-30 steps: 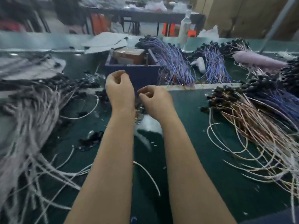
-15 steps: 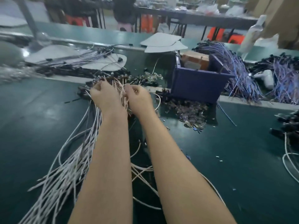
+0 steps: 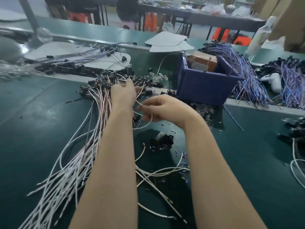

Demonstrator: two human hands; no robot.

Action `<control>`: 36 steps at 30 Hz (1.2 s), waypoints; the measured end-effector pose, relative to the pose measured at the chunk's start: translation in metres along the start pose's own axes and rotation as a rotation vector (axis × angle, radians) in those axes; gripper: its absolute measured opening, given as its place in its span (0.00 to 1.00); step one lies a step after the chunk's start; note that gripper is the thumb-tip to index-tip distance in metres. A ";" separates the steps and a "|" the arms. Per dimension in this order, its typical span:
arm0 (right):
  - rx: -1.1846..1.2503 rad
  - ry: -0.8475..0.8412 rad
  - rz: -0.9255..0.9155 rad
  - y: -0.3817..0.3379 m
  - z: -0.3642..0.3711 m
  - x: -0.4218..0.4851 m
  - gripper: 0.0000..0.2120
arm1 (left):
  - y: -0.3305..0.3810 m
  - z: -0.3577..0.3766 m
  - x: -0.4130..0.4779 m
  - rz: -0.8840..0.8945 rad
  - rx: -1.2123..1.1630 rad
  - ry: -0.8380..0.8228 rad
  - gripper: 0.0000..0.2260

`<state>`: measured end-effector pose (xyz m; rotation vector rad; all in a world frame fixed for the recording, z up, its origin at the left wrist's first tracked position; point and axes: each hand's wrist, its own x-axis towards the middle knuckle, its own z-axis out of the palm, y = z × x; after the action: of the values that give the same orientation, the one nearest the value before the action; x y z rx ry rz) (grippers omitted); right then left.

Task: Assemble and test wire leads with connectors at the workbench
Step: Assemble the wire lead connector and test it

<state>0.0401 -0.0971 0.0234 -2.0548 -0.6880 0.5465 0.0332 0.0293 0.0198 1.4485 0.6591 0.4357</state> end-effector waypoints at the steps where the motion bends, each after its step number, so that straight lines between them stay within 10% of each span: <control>1: -0.022 -0.024 0.043 0.001 -0.003 -0.002 0.07 | -0.001 0.000 -0.002 0.016 0.018 -0.005 0.10; 9: 0.467 0.381 0.183 0.014 -0.012 0.007 0.14 | -0.005 0.008 -0.011 0.032 0.235 -0.205 0.13; 21: 0.954 0.448 0.142 0.003 0.018 0.044 0.03 | 0.000 0.008 -0.021 0.191 0.567 -0.262 0.17; 32: 0.918 1.136 -0.102 0.005 -0.033 0.005 0.04 | -0.009 -0.006 -0.012 0.262 0.616 0.260 0.14; 36: 0.929 1.128 -0.311 -0.007 -0.064 -0.028 0.03 | 0.008 0.011 -0.028 0.423 0.599 0.215 0.17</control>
<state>0.0561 -0.1503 0.0655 -1.0451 -0.0049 -0.4385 0.0202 0.0040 0.0315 2.1461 0.6856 0.7748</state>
